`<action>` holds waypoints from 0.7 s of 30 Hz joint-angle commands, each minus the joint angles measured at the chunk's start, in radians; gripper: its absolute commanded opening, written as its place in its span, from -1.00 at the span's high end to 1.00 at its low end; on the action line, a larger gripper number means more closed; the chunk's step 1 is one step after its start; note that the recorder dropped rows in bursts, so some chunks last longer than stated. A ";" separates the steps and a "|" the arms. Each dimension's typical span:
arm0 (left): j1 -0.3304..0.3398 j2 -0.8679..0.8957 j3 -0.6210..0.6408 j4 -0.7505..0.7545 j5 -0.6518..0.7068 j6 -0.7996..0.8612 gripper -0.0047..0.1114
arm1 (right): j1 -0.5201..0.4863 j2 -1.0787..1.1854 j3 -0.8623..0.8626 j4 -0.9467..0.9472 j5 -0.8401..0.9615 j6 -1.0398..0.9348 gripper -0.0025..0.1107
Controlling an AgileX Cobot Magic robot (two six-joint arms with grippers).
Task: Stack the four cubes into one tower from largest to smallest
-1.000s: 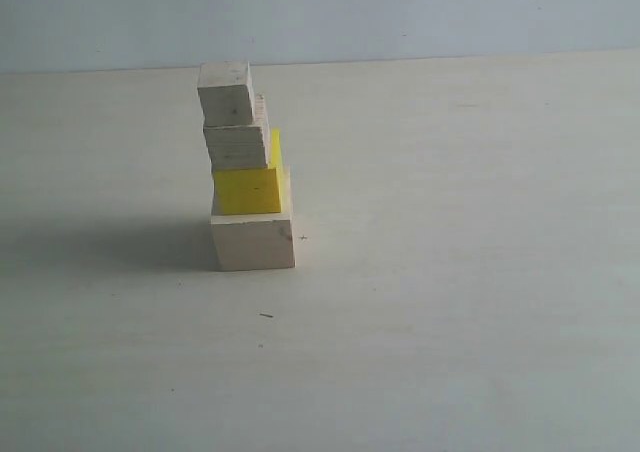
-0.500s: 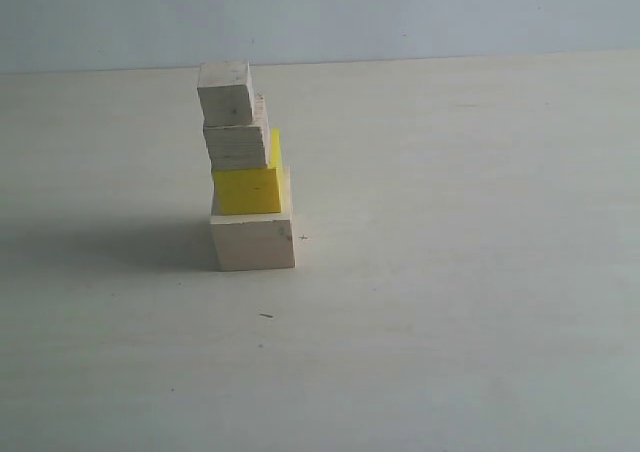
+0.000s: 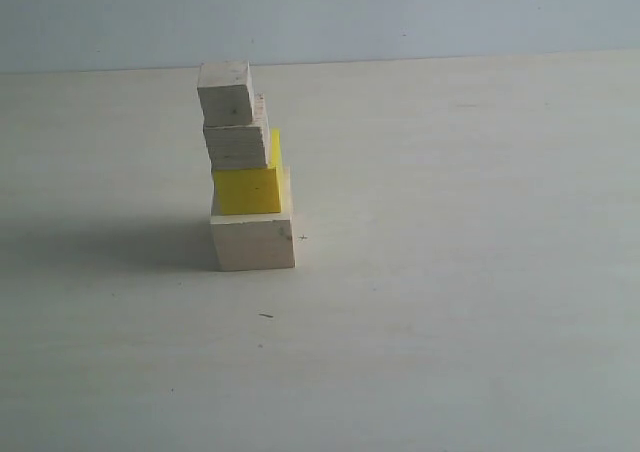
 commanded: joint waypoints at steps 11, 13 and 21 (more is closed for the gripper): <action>0.001 -0.004 0.003 0.004 -0.011 -0.002 0.92 | -0.003 0.003 0.003 -0.003 -0.001 0.000 0.96; 0.001 -0.004 0.003 0.004 -0.011 -0.002 0.92 | -0.003 0.003 0.003 -0.003 -0.001 0.000 0.96; 0.001 -0.004 0.003 0.004 -0.011 -0.002 0.92 | -0.008 0.003 0.003 -0.591 0.069 0.373 0.96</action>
